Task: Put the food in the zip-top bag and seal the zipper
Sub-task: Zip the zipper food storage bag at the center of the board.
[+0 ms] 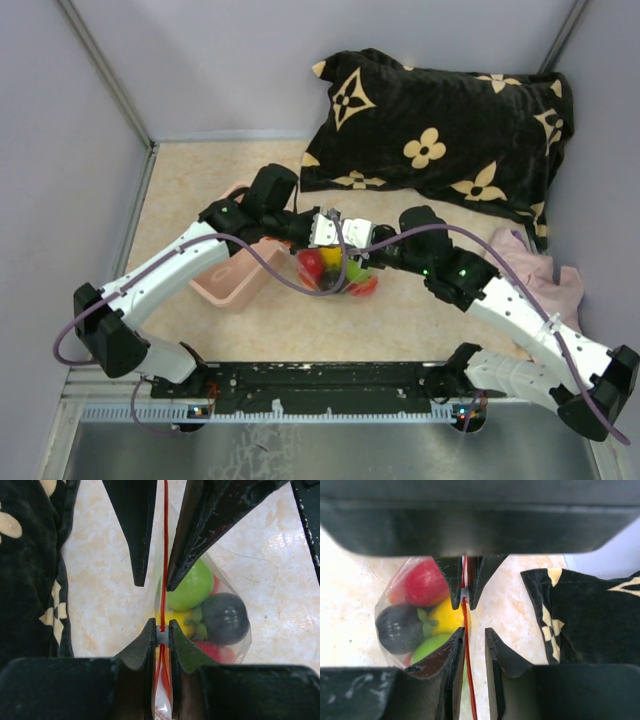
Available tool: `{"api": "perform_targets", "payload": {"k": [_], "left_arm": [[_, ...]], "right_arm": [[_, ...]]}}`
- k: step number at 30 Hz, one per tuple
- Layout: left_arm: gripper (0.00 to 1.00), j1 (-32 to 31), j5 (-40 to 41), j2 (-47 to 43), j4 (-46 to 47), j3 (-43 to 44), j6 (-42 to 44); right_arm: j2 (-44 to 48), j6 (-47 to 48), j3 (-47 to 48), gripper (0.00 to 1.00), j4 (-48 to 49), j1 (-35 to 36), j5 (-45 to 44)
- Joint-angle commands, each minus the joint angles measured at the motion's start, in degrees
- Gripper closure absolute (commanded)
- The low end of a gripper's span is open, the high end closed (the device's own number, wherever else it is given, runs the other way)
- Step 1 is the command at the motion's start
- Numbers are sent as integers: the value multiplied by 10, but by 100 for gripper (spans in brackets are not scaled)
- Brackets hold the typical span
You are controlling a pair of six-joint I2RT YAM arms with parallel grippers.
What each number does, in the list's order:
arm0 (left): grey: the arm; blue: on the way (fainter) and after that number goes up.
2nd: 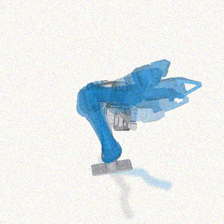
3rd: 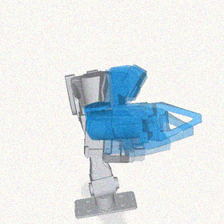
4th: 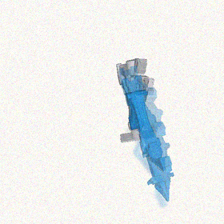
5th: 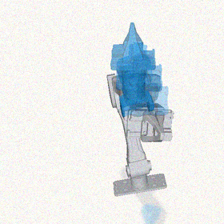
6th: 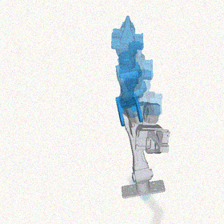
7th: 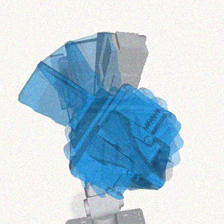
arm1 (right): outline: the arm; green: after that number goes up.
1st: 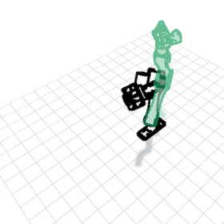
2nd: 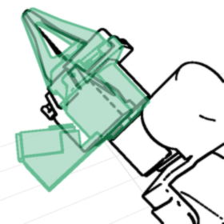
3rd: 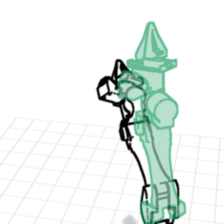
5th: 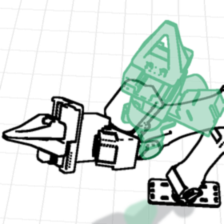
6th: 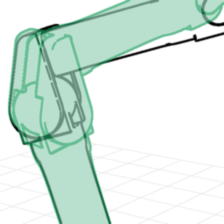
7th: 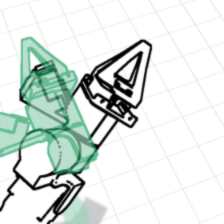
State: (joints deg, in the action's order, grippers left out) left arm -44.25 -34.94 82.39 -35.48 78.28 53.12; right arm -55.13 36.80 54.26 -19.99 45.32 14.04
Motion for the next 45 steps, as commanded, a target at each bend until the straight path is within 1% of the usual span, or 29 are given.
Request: {"api": "perform_targets", "payload": {"k": [1, 3, 4, 6, 8, 10, 14, 20, 21, 23, 27, 32, 39, 45], "left_arm": [[100, -2, -37, -11, 28, 1, -5], [100, -2, -38, -15, 30, 0, -8], [100, -2, -39, -16, 33, -2, -11], [100, -2, -41, -22, 39, -9, -13], [100, -2, -42, -26, 45, -14, -16], [100, -2, -42, -28, 47, -17, -18], [100, -2, -46, -36, 55, -30, -25], [100, -2, -60, -42, 62, -37, -33], [100, -2, -59, -43, 62, -38, -34], [100, -2, -57, -43, 59, -38, -35], [99, -2, -40, -47, 47, -39, -38], [98, -1, 0, -54, 29, -45, -56], [97, -1, 23, -78, 29, -77, -94], [98, 0, 56, -95, 22, -92, -113]], "right_arm": [[7, 2, -10, 79, 12, -14, -17], [15, 0, -17, 78, 4, -17, -18], [18, -1, -19, 76, -1, -17, -17], [21, -3, -20, 68, -15, -17, -8], [23, -9, -20, 62, -24, -17, 1], [24, -14, -20, 59, -31, -17, 3], [27, -21, -28, 59, -32, -18, 2], [17, -32, -36, 64, 3, -18, 20], [14, -35, -35, 68, 8, -18, 24], [12, -40, -36, 79, 21, -19, 24], [17, -31, -31, 100, 12, -26, -17], [36, -45, -28, 100, -11, -60, -36], [45, -69, -30, 100, -26, -64, -110], [53, -72, -38, 100, -24, -84, -130]]}}
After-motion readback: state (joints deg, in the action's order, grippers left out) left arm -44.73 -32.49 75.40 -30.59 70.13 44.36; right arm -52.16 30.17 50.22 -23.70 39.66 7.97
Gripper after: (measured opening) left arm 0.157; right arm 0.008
